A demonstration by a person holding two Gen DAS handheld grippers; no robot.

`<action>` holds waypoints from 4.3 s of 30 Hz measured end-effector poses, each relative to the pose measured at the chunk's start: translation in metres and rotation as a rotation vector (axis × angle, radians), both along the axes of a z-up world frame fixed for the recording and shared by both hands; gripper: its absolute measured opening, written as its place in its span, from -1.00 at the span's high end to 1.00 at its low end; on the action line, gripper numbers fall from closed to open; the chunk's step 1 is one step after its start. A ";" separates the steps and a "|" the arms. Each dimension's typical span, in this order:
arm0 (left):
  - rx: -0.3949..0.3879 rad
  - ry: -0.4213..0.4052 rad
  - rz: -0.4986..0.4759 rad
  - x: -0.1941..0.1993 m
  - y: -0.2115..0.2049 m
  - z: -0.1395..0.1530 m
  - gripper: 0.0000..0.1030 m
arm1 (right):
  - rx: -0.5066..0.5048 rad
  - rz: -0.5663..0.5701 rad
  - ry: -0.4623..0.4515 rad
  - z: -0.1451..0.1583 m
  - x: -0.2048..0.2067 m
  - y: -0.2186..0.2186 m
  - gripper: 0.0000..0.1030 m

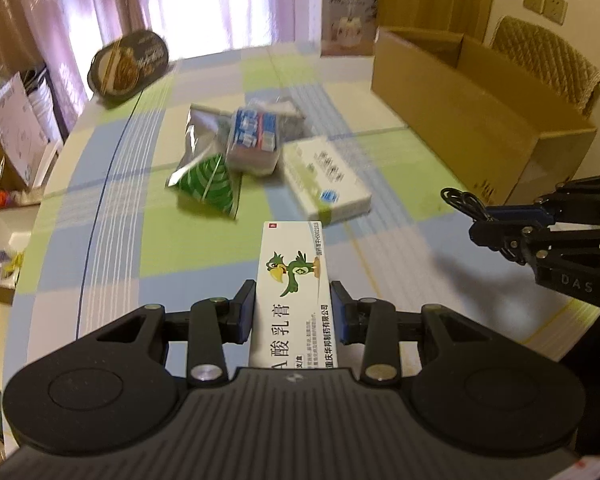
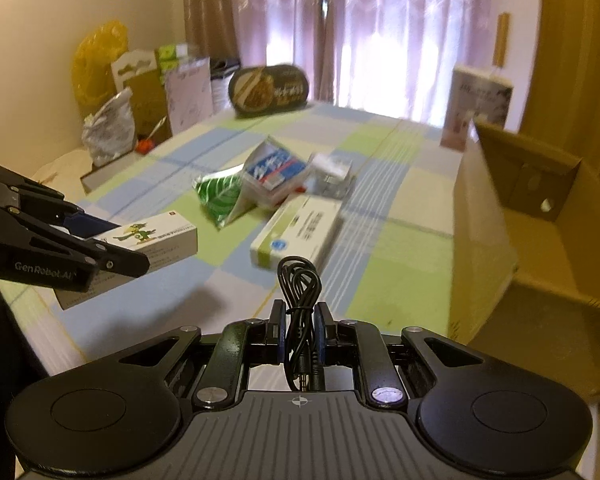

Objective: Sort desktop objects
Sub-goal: 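Carry the white cream box with the left gripper while the right carries the cable toward the cardboard box, then lower the cream box into the cardboard box and open the left gripper while the right drops the cable, then move both grippers back over the remaining items on the table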

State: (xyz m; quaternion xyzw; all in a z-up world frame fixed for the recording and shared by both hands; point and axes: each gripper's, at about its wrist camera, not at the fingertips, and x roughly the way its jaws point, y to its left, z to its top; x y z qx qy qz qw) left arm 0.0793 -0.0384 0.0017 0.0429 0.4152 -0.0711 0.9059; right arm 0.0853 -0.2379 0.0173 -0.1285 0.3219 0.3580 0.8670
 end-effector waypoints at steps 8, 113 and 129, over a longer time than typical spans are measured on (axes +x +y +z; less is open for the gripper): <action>0.003 -0.080 -0.063 0.009 -0.031 0.035 0.36 | 0.045 -0.039 -0.077 0.036 0.005 -0.019 0.79; -0.077 -0.088 0.086 0.005 -0.020 0.022 -0.52 | 0.188 -0.178 -0.063 0.067 0.032 -0.068 -0.69; -0.057 -0.082 0.198 -0.020 0.038 0.013 -0.91 | 0.105 -0.061 -0.024 0.046 0.013 -0.001 -0.88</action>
